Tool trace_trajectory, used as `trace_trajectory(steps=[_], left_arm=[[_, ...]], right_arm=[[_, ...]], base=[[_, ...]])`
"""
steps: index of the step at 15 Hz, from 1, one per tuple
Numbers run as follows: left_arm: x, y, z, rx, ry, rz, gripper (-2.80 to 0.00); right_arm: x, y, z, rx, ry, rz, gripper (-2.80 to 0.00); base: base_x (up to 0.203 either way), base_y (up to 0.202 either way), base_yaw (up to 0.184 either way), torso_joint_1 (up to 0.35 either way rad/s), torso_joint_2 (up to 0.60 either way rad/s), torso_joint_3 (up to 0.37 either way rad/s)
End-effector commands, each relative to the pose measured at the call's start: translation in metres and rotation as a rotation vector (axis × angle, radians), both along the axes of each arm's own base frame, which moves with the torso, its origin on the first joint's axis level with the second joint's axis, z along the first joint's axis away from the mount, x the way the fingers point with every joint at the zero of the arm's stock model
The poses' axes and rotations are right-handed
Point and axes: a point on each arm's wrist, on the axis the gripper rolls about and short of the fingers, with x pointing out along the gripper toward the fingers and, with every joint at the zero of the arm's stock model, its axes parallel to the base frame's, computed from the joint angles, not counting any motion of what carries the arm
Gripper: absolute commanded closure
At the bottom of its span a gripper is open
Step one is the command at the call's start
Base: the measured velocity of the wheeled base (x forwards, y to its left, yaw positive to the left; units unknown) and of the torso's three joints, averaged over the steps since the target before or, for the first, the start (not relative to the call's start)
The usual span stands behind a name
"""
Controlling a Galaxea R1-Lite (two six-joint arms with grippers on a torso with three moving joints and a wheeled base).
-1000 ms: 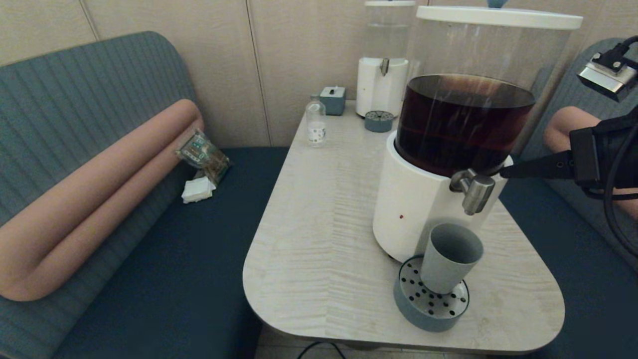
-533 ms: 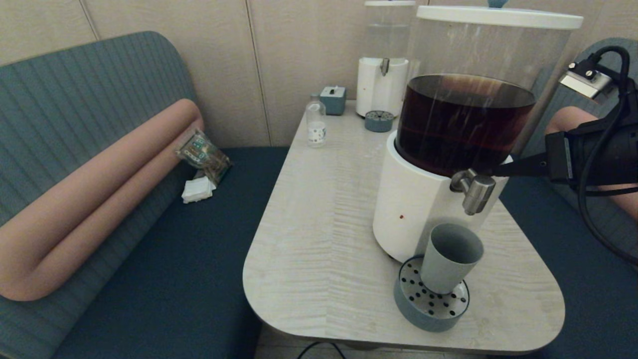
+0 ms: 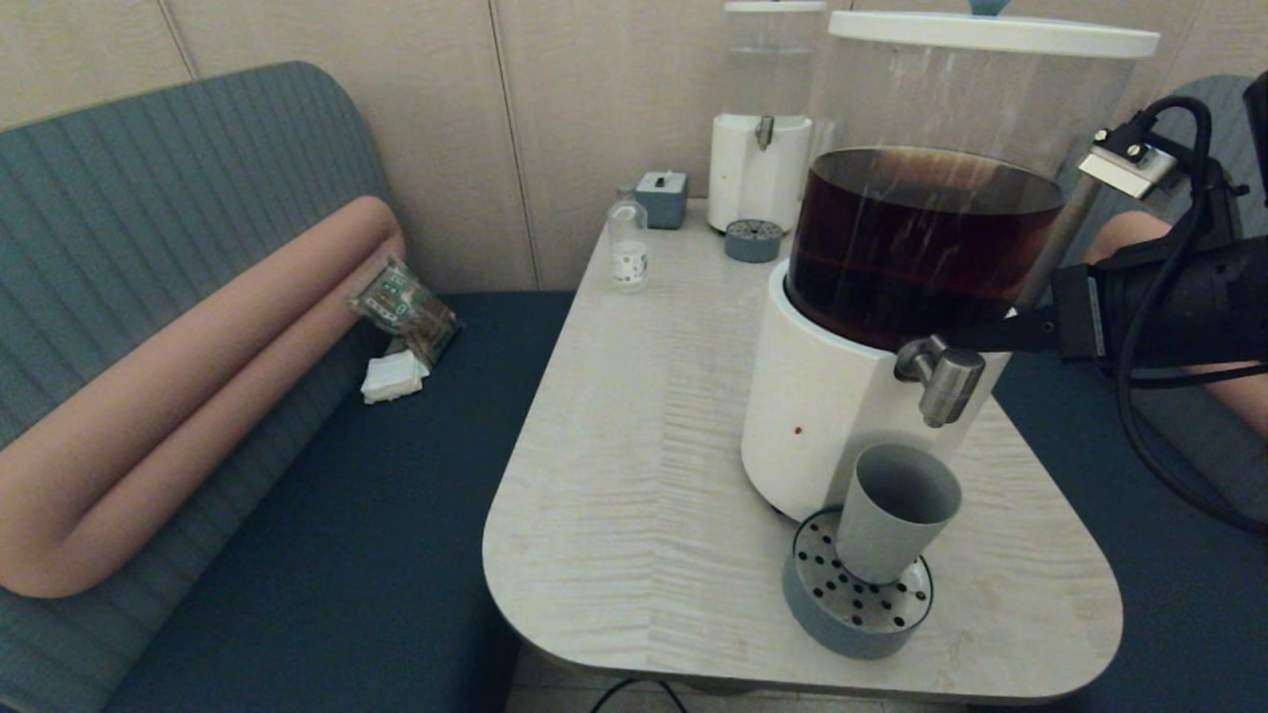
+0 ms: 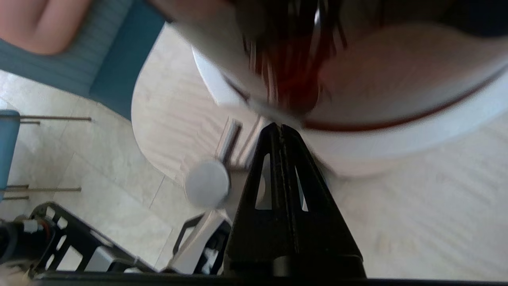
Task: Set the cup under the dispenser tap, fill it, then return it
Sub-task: Turn on the faucet
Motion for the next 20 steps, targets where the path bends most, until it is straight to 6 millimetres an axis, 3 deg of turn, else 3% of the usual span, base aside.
trace_trajectory(steps=[1, 20], left_arm=[[0.0, 0.0, 0.0, 0.0, 0.003, 0.0, 0.0], [0.0, 0.0, 0.0, -0.002, 0.003, 0.0, 0.0]], right_arm=[[0.003, 0.002, -0.002, 0.003, -0.002, 0.006, 0.0], [0.008, 0.022, -0.007, 0.014, -0.006, 0.089, 0.0]], base=[[0.0, 0.0, 0.0, 0.0, 0.0, 0.0], [0.0, 0.0, 0.0, 0.0, 0.0, 0.0]])
